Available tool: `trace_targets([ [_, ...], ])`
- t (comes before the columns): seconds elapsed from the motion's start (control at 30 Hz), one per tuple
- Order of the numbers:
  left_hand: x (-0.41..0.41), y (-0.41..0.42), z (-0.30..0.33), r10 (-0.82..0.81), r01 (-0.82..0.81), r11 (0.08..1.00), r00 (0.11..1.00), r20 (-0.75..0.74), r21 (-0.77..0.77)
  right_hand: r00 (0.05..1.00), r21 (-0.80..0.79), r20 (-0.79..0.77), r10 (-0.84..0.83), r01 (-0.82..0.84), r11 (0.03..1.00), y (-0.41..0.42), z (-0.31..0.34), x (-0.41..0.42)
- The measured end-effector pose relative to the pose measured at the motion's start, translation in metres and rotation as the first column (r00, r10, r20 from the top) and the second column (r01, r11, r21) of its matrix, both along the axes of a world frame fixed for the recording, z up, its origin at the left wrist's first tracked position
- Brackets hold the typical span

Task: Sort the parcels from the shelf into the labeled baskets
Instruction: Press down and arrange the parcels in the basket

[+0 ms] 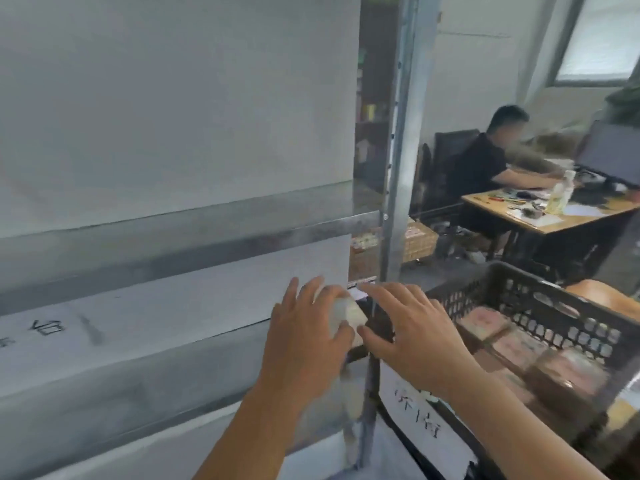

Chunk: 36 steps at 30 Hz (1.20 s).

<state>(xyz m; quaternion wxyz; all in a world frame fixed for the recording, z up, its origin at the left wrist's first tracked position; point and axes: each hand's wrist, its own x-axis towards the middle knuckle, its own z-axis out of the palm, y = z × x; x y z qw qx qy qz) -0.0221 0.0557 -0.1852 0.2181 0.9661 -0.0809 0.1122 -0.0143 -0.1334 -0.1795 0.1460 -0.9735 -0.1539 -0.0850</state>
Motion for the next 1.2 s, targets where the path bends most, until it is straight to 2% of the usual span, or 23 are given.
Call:
trace_targets([
  [0.13,-0.033,0.085,0.01,0.13,-0.128,0.991,0.99,0.057,-0.049,0.991,-0.003,0.014,0.137,-0.137,0.991,0.088,0.008,-0.006],
  [0.33,-0.105,0.224,0.028,0.339,-0.344,0.937,0.937,0.084,0.059,0.948,-0.044,0.088,0.305,-0.302,0.952,0.24,0.018,-0.039],
  [0.5,-0.167,0.336,0.039,0.494,-0.506,0.856,0.861,0.116,0.105,0.889,-0.037,0.17,0.425,-0.425,0.905,0.366,0.018,-0.078],
  [0.67,-0.214,0.422,0.061,0.633,-0.646,0.756,0.763,0.128,0.105,0.804,-0.042,0.222,0.551,-0.556,0.83,0.458,0.039,-0.112],
  [0.77,-0.24,0.471,0.088,0.671,-0.695,0.716,0.713,0.201,0.075,0.752,-0.029,0.251,0.61,-0.624,0.781,0.51,0.063,-0.122],
  [0.9,-0.239,0.526,0.124,0.703,-0.722,0.692,0.666,0.248,-0.023,0.703,0.005,0.293,0.648,-0.679,0.734,0.574,0.09,-0.11],
  [1.0,-0.215,0.561,0.144,0.71,-0.72,0.692,0.666,0.231,-0.052,0.692,0.112,0.289,0.661,-0.711,0.695,0.618,0.108,-0.088],
  [1.1,-0.188,0.589,0.158,0.743,-0.751,0.66,0.649,0.165,-0.016,0.699,0.244,0.193,0.689,-0.714,0.656,0.657,0.125,-0.064],
  [1.2,-0.168,0.615,0.161,0.771,-0.779,0.627,0.625,0.119,0.028,0.703,0.292,0.093,0.705,-0.696,0.656,0.686,0.132,-0.045],
])
